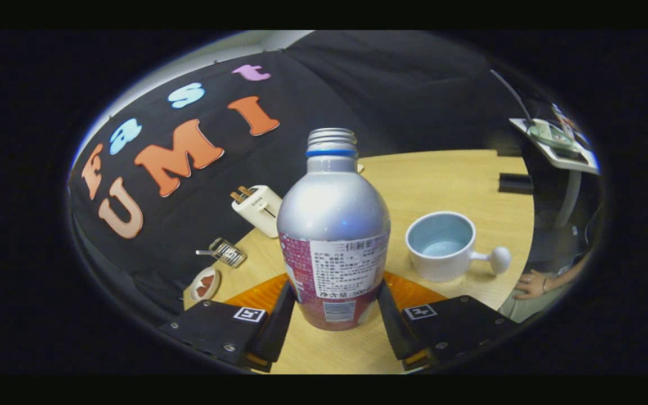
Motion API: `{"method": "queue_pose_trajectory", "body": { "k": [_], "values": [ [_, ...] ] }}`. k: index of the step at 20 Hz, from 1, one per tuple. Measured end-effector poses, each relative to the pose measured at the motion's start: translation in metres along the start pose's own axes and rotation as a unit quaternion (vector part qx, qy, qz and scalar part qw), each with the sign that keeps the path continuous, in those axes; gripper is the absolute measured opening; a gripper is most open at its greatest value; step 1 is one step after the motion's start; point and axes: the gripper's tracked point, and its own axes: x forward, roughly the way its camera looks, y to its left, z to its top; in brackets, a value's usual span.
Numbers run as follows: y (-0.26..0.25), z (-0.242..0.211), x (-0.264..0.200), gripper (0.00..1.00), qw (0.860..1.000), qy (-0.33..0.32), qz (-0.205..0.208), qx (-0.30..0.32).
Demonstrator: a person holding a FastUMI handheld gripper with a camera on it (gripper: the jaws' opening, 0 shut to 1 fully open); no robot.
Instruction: Take the bottle from table, then pour the juice into the cup, finally place the bottle on the coaster
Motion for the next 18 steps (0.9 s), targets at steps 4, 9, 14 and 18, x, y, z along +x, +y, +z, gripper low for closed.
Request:
{"method": "queue_pose_trajectory", "body": {
  "k": [4, 9, 14, 18],
  "values": [
    [0.009, 0.004, -0.003, 0.74, 0.997, -0.038, 0.000, -0.072],
    [0.014, 0.010, 0.009, 0.75, 0.988, -0.074, -0.016, -0.133],
    [0.029, 0.015, 0.025, 0.75, 0.977, -0.106, -0.011, -0.186],
    [0.036, 0.012, 0.040, 0.76, 0.971, -0.117, -0.011, -0.207]
  ]
}}
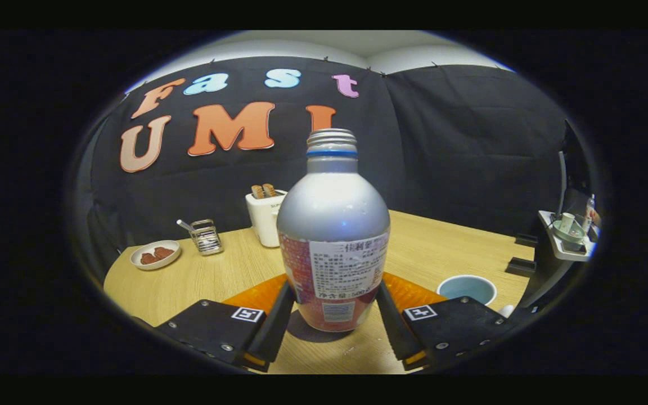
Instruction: Take the bottle from table, then pour the juice into the cup, finally place the bottle on the coaster
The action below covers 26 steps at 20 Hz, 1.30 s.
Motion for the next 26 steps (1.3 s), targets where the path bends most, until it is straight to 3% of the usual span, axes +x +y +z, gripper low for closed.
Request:
{"method": "queue_pose_trajectory", "body": {
  "k": [10, 26],
  "values": [
    [0.028, -0.039, 0.029, 0.77, 0.998, 0.020, 0.000, -0.053],
    [0.024, -0.063, 0.027, 0.81, 0.998, 0.031, -0.005, -0.059]
  ]
}}
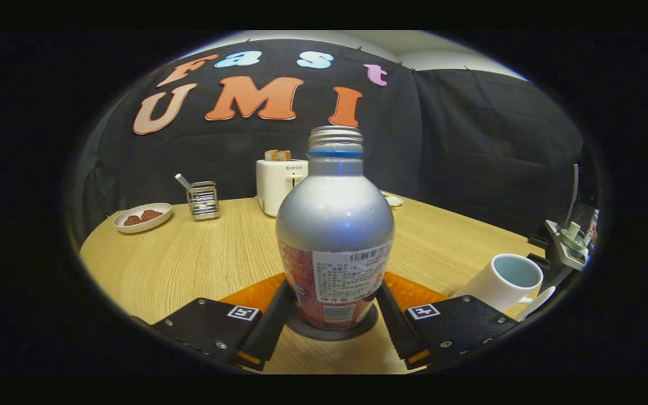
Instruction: Take the bottle from table, then pour the juice into the cup, finally place the bottle on the coaster
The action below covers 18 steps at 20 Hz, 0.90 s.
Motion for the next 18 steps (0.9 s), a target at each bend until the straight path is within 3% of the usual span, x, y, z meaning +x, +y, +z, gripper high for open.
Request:
{"method": "queue_pose_trajectory", "body": {
  "k": [6, 12, 18],
  "values": [
    [-0.002, 0.001, -0.012, 0.97, 1.000, -0.001, 0.014, -0.005],
    [-0.009, 0.010, -0.045, 0.98, 0.999, -0.013, 0.030, 0.011],
    [0.006, 0.033, -0.105, 0.97, 0.995, -0.051, 0.083, -0.002]
  ]
}}
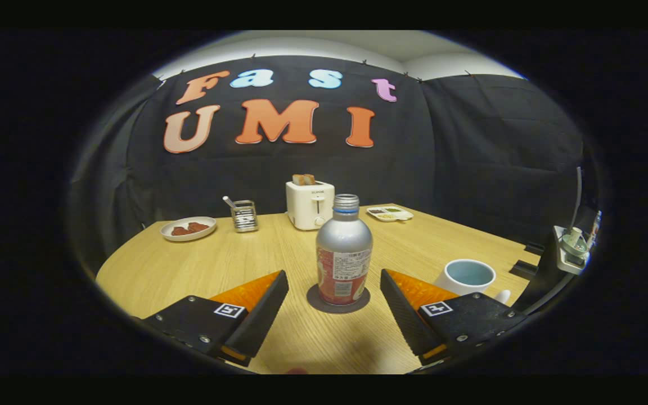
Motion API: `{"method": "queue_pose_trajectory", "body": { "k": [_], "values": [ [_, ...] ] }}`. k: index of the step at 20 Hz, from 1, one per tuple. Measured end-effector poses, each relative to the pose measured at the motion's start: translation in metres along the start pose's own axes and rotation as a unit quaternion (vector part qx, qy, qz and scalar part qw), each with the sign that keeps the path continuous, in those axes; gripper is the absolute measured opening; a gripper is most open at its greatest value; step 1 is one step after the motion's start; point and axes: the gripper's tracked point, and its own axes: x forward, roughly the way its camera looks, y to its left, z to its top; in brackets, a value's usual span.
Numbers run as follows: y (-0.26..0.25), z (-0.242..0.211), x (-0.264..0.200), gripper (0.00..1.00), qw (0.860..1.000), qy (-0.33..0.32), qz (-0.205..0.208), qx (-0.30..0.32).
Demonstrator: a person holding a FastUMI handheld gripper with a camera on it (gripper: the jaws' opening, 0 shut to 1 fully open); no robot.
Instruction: Take the bottle from table, then pour the juice into the cup, finally place the bottle on the coaster
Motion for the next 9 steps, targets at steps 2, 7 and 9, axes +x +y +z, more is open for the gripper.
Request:
{"method": "queue_pose_trajectory", "body": {
  "k": [2, 7, 9],
  "values": [
    [0.010, 0.005, -0.022, 0.97, 1.000, -0.005, 0.016, -0.009],
    [0.050, 0.011, -0.082, 0.97, 0.996, -0.022, 0.090, -0.006],
    [0.060, 0.012, -0.101, 0.97, 0.994, -0.032, 0.108, -0.013]
  ]
}}
